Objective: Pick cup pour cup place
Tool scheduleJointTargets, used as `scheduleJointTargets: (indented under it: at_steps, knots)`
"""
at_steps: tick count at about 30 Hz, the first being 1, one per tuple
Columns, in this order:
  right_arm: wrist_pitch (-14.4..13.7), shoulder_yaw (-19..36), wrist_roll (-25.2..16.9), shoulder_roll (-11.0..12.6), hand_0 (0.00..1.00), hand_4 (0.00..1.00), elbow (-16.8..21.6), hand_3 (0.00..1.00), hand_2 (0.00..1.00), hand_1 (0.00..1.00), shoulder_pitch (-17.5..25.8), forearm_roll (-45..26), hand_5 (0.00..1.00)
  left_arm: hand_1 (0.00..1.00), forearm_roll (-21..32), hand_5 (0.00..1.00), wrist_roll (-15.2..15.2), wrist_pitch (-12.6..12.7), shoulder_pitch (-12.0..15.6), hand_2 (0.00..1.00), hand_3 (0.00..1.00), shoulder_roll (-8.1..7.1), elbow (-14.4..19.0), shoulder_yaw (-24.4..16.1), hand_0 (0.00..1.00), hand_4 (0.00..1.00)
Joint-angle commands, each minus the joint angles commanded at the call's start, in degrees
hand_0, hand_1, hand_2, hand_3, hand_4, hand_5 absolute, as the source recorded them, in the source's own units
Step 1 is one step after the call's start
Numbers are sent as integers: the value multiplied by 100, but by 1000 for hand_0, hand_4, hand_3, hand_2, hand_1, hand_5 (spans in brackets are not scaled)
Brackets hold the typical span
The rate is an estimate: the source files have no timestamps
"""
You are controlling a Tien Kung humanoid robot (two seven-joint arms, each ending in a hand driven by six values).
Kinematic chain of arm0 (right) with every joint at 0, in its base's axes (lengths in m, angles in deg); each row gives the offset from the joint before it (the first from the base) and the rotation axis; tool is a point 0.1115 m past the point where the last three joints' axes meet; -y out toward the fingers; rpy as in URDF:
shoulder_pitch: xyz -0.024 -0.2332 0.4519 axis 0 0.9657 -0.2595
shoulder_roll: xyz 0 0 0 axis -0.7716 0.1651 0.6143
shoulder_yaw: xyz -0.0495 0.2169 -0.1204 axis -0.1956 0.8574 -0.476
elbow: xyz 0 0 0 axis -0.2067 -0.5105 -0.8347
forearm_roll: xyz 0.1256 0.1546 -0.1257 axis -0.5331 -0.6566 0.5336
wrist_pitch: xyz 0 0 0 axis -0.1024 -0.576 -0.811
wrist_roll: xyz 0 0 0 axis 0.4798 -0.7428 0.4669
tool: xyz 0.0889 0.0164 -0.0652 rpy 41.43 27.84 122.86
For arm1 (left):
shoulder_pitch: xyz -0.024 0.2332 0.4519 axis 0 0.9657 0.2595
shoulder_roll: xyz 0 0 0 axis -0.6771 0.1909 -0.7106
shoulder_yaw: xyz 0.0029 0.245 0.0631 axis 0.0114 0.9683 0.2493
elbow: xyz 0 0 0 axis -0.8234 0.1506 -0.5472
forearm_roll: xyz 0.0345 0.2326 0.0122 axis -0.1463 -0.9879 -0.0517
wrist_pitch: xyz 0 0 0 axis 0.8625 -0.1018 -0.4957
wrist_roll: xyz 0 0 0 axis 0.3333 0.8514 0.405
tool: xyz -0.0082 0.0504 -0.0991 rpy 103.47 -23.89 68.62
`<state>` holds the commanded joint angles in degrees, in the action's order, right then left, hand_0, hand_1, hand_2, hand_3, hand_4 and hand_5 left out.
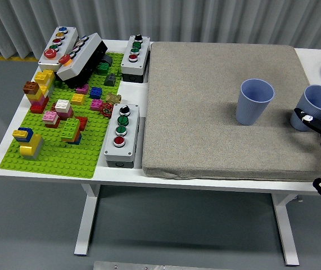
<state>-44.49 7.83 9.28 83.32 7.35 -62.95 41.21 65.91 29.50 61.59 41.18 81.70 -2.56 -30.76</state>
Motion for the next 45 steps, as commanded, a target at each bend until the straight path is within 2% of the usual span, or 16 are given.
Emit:
scheduleJointTargets:
  at_steps: [1, 7, 8, 13, 14, 19, 20, 25, 26, 30, 45]
  knots:
    - [5, -1, -2, 1, 794, 769, -1, 652, 564, 669, 0, 10, 108, 845, -1, 880, 0, 0, -1, 925, 808, 0, 0, 0, 878, 641]
    - [152, 22, 90, 19, 794, 769, -8, 652, 564, 669, -2, 313, 108, 845, 5, 880, -2, 0, -2, 925, 808, -1, 0, 3, 878, 641]
    - [209, 34, 149, 27, 816, 774, -5, 790, 698, 759, -6, 404, 117, 845, 8, 879, -2, 1, 1, 924, 807, -1, 0, 4, 877, 639]
    - [389, 100, 315, 50, 816, 774, -4, 790, 698, 759, -14, 619, 117, 845, 13, 879, -4, 1, 7, 924, 807, -1, 0, 5, 877, 639]
    - [430, 120, 336, 53, 843, 804, -7, 864, 824, 813, -15, 636, 170, 844, 14, 879, -6, 1, 8, 922, 807, -1, -1, 4, 877, 640]
    - [562, 189, 418, 76, 843, 804, -31, 864, 824, 813, -22, 683, 170, 844, 23, 879, -11, 0, 18, 922, 807, -2, -2, 6, 877, 640]
    - [575, 204, 427, 78, 867, 834, -39, 930, 920, 848, -26, 687, 224, 844, 27, 879, -13, 0, 19, 922, 805, -1, -2, 8, 877, 640]
    - [605, 257, 450, 92, 867, 834, -38, 930, 920, 848, -36, 704, 224, 844, 20, 879, -14, 0, 23, 922, 805, -3, -2, 6, 877, 640]
    - [614, 268, 455, 95, 875, 860, -36, 936, 939, 859, -36, 709, 270, 844, 19, 878, -14, 0, 25, 922, 805, -4, -2, 6, 877, 640]
    - [640, 299, 467, 106, 875, 860, -34, 936, 939, 859, -38, 718, 270, 844, 12, 878, -12, -1, 33, 922, 805, -7, -1, 4, 877, 640]
    - [956, 424, 779, 173, 897, 869, 89, 974, 991, 895, 2, 937, 294, 844, 42, 878, -24, -2, 31, 923, 805, -5, -5, 23, 878, 641]
